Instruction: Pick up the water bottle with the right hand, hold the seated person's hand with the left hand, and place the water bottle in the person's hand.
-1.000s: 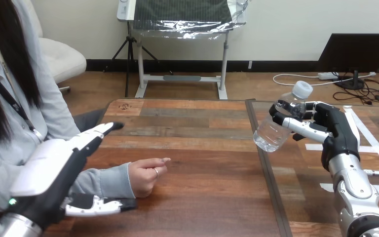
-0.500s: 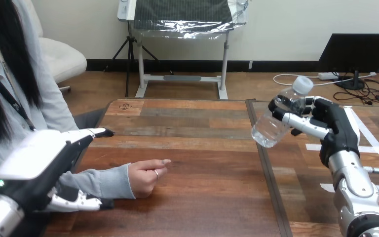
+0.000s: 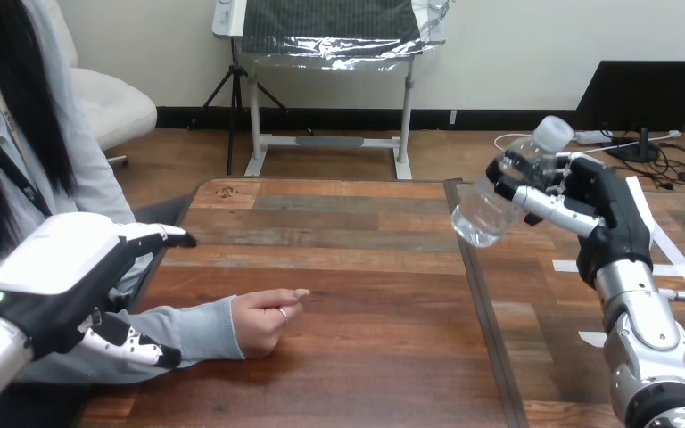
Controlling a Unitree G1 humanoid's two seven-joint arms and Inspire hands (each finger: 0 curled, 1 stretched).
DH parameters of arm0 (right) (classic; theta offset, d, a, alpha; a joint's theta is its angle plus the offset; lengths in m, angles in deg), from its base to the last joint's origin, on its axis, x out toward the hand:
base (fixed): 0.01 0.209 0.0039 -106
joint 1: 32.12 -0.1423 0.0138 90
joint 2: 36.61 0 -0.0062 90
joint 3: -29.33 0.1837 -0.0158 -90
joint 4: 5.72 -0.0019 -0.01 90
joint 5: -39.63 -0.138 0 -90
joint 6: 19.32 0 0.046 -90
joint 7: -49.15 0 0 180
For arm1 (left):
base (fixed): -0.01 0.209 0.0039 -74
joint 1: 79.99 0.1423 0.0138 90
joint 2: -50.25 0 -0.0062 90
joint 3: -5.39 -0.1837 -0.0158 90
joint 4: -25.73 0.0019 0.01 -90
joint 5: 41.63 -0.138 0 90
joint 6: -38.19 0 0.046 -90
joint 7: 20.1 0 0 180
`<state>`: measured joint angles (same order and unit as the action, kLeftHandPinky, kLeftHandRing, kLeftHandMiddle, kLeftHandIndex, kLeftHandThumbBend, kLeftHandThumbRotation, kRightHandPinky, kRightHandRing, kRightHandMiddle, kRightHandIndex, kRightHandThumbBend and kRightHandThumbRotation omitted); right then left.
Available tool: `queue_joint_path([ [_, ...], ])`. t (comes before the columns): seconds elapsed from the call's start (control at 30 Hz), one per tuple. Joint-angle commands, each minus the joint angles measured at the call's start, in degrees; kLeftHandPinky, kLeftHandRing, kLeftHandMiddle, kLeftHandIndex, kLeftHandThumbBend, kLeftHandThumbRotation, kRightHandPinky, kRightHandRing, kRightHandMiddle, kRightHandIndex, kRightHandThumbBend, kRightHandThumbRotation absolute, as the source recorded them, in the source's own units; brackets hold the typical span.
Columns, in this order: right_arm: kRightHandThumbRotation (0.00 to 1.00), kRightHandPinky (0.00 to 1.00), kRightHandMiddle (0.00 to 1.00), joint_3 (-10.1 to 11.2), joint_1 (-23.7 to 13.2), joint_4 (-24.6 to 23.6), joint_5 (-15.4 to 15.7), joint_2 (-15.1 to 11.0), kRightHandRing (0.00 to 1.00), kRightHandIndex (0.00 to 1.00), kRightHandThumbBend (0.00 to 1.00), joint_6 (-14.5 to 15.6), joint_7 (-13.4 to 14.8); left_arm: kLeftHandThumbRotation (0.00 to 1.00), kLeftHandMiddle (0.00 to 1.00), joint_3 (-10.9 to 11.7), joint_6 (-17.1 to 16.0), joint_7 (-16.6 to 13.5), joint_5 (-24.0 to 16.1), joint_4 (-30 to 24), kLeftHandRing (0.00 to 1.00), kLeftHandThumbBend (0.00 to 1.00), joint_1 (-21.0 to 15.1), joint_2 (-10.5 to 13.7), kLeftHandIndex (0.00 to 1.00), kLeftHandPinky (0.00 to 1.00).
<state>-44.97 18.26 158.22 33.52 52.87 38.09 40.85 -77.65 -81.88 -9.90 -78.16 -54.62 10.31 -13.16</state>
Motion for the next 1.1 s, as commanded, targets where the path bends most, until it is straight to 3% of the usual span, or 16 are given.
queue_joint_path([
  [0.0,0.00,0.31,0.43,1.11,-3.52,-4.13,-1.54,-0.17,0.37,0.44,0.76,-2.79,-1.06,0.26,0.76,-2.81,-1.04,-1.41,-0.87,4.70,0.76,1.00,-5.16,2.22,0.76,0.73],
  [0.4,0.00,0.31,0.43,1.55,-2.49,-6.07,-3.27,0.15,0.37,0.44,0.76,-4.29,-4.10,0.25,0.72,-6.89,-1.63,-1.45,-0.86,13.90,0.71,1.00,-10.48,3.64,0.74,0.68],
  [0.83,0.00,0.30,0.43,2.41,-1.11,-8.98,-6.17,0.93,0.37,0.43,0.74,-5.51,-8.16,0.25,0.70,-11.06,-2.51,-2.63,-1.33,22.38,0.66,1.00,-15.13,3.11,0.71,0.62],
  [1.07,0.00,0.30,0.43,2.02,0.01,-11.15,-6.58,1.12,0.37,0.43,0.74,-5.99,-8.73,0.26,0.68,-12.92,-2.40,-3.19,-1.97,25.31,0.64,1.00,-16.82,2.80,0.70,0.60],
])
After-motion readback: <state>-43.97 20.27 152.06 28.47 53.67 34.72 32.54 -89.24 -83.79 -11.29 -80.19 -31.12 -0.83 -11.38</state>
